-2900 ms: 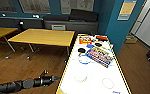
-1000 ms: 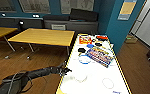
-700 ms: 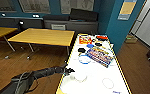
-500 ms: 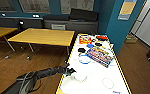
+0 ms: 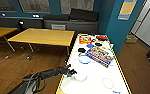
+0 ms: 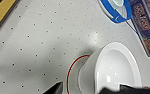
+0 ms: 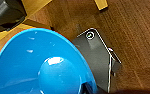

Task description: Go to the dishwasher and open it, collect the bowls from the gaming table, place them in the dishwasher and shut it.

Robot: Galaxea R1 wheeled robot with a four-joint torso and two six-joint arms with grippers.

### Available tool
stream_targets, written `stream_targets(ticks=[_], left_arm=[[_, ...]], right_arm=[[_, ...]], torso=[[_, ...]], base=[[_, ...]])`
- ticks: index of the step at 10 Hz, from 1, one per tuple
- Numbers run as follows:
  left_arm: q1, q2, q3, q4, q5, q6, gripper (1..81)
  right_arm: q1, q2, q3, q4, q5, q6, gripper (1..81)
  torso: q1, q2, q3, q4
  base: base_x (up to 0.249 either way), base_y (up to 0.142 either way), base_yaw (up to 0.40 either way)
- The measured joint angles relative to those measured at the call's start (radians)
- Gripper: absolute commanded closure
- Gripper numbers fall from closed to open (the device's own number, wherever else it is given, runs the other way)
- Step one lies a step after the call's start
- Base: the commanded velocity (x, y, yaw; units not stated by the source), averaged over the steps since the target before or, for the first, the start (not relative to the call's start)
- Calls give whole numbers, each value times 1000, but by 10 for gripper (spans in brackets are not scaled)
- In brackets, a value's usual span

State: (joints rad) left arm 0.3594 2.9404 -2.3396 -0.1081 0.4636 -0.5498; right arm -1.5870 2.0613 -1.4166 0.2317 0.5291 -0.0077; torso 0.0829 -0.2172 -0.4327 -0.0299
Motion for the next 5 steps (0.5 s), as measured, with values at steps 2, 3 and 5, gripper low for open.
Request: stream_targets(ticks=[2, 3, 5], left_arm=[[-1, 56, -70, 15, 16, 0, 10], [-3, 83, -79, 26, 23, 0, 10], [5, 102, -79, 38, 30, 0, 10]], right_arm=[[0, 0, 0, 0, 0, 0, 811], [0, 0, 0, 0, 0, 0, 811], [0, 0, -1, 0, -1, 0, 811]], torso=[[0, 0, 0, 0], [0, 0, 0, 0], [0, 0, 0, 0]], base=[[0, 0, 0], [0, 0, 0], [0, 0, 0]])
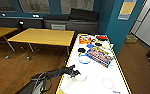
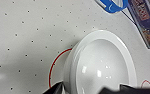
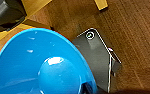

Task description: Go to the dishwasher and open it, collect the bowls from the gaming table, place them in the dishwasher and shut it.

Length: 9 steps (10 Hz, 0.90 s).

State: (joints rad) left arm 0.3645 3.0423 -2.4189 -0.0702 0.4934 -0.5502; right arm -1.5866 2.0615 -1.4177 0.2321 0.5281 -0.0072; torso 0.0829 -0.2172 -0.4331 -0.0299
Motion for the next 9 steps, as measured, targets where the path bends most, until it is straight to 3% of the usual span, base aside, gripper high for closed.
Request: stream_targets(ticks=[4, 5, 6, 7, 9], left_arm=[[60, 5, -11, 21, 0, 1, 10], [64, 11, -12, 41, -8, -9, 811], [63, 17, -7, 72, 10, 24, 811], [70, 22, 2, 94, 7, 3, 811], [72, 5, 44, 113, 20, 4, 811]], right_arm=[[19, 16, -24, 1, -27, 0, 811], [25, 16, -24, 1, -36, 0, 811], [33, 17, -24, 2, -42, 1, 811], [38, 17, -26, 3, -46, 1, 811], [37, 17, -32, 2, -50, 1, 811]], torso=[[0, 0, 0, 0], [0, 0, 0, 0], [0, 0, 0, 0], [0, 0, 0, 0], [0, 0, 0, 0]], base=[[0, 0, 0], [0, 0, 0], [0, 0, 0], [0, 0, 0], [0, 0, 0]])
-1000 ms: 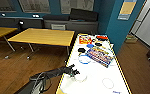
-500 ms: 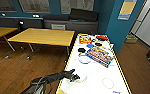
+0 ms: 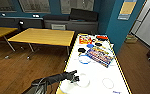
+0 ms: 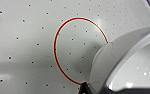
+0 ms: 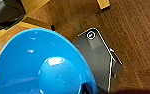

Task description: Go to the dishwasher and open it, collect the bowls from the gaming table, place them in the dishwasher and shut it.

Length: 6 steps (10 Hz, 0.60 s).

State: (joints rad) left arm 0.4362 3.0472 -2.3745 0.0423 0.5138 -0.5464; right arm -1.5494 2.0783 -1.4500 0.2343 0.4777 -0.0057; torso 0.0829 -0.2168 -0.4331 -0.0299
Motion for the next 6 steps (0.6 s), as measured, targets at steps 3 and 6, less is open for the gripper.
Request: stream_targets(ticks=[3, 6], left_arm=[[-18, -60, 155, 7, 27, 0, 811], [-94, -204, 406, 7, 28, 0, 811]], right_arm=[[0, 0, -1, 0, 0, 1, 811], [-2, -1, -1, -3, 0, 3, 811]], torso=[[0, 0, 0, 0], [0, 0, 0, 0]], base=[[0, 0, 0], [0, 0, 0]])
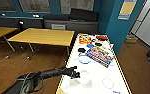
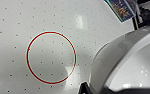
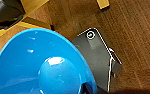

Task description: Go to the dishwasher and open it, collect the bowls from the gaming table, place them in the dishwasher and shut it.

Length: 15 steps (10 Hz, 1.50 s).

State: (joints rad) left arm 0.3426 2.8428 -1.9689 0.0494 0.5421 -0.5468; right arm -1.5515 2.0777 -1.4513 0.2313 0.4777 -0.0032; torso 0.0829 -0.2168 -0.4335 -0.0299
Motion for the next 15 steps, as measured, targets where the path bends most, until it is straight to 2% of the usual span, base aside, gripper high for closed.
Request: stream_targets(ticks=[2, 5, 8, 10, 11, 13, 15], left_arm=[[-29, -145, 183, 0, 3, 0, 811], [-40, -421, 421, 3, 13, 0, 811], [-16, -619, 616, 16, 6, 3, 811], [57, -741, 692, 59, -8, 12, 811], [123, -778, 720, 81, -28, 17, 811], [255, -815, 744, 131, -82, 20, 811], [402, -832, 734, 191, -163, 20, 811]], right_arm=[[0, 0, 0, -1, -3, 0, 811], [0, 0, -14, -3, -22, 1, 811], [0, 20, -42, -4, -32, 3, 811], [-1, 36, -78, -5, -46, 3, 811], [-1, 43, -98, -5, -61, 3, 811], [-5, 74, -141, -11, -105, 3, 811], [-8, 107, -186, -21, -132, -1, 811]], torso=[[0, 0, 0, 0], [0, 0, 0, 0], [0, 0, 0, 0], [0, 0, 0, 0], [0, 0, 0, 0], [0, 0, 0, 0], [0, 0, 0, 0]], base=[[0, 0, 0], [0, 0, 0], [0, 0, 0], [0, 0, 0], [0, 0, 0], [0, 0, 0], [0, 0, 0]])
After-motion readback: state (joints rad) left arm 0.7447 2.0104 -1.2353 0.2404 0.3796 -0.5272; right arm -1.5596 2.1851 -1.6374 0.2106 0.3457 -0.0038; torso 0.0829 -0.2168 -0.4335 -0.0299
